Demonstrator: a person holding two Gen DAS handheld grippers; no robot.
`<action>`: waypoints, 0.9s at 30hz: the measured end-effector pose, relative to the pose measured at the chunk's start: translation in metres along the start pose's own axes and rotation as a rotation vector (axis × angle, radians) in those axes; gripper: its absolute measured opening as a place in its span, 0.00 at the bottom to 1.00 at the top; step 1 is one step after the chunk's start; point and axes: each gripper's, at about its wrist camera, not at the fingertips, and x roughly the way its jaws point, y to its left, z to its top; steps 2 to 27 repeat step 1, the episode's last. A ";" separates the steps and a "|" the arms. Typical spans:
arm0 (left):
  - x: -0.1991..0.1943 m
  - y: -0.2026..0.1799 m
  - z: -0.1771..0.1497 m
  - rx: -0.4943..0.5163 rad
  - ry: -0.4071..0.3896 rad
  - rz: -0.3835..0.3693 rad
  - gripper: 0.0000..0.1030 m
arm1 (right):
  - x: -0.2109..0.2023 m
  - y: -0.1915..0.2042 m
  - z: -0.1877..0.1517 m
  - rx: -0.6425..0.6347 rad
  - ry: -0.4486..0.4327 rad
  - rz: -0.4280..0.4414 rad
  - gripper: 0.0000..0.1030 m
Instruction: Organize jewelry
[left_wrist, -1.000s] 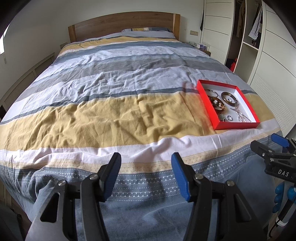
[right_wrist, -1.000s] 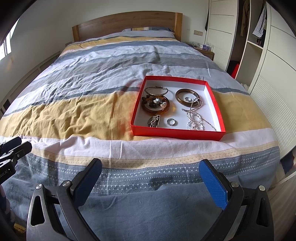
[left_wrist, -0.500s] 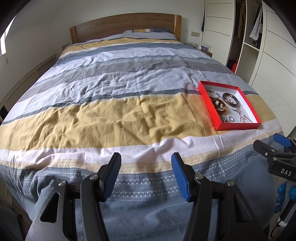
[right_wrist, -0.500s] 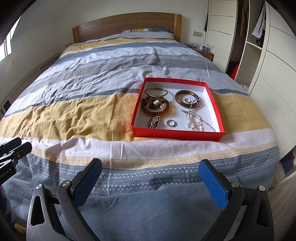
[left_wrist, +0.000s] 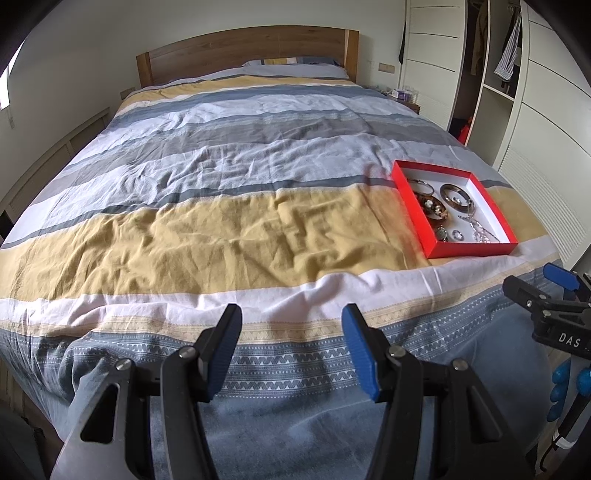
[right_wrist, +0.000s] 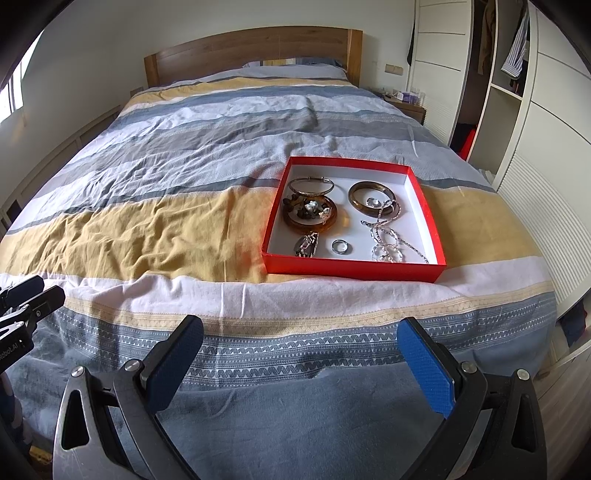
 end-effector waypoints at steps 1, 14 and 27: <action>0.000 0.000 0.000 -0.001 0.000 0.001 0.53 | 0.000 0.000 0.000 0.000 0.000 0.000 0.99; 0.000 0.000 0.000 -0.001 0.000 0.001 0.53 | 0.000 0.000 0.000 0.000 0.000 0.000 0.99; 0.000 0.000 0.000 -0.001 0.000 0.001 0.53 | 0.000 0.000 0.000 0.000 0.000 0.000 0.99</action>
